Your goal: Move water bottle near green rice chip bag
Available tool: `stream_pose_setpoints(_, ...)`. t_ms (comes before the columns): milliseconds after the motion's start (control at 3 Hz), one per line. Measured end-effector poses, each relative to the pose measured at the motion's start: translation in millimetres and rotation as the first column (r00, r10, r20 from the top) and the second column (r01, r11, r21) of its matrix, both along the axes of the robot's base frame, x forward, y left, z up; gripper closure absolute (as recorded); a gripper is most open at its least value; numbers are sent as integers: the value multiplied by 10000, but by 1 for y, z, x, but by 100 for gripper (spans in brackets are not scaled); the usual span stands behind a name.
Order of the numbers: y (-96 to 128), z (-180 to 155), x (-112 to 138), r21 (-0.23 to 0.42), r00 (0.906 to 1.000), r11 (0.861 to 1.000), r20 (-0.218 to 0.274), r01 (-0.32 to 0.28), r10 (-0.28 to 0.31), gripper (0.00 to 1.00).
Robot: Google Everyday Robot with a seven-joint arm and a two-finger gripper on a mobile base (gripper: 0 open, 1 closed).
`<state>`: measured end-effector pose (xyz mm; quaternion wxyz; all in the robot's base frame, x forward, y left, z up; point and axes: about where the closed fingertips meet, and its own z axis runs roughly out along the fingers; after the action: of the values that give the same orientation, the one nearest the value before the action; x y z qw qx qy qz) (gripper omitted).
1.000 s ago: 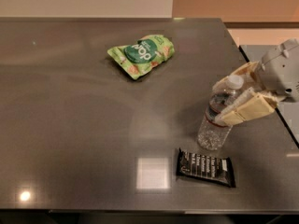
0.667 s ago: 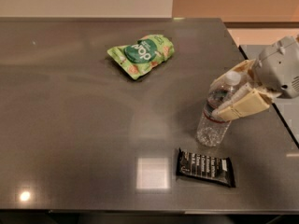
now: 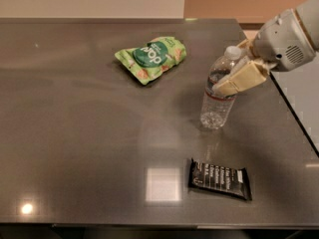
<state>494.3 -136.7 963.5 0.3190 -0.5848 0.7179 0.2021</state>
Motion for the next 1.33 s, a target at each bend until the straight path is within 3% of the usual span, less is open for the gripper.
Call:
stream_pose_setpoints(667,15,14,76,329,9986,9984,250,450,-458,100)
stream_pose_setpoints(1333,32,3,143,405,9962,9960,303,799,-811,100)
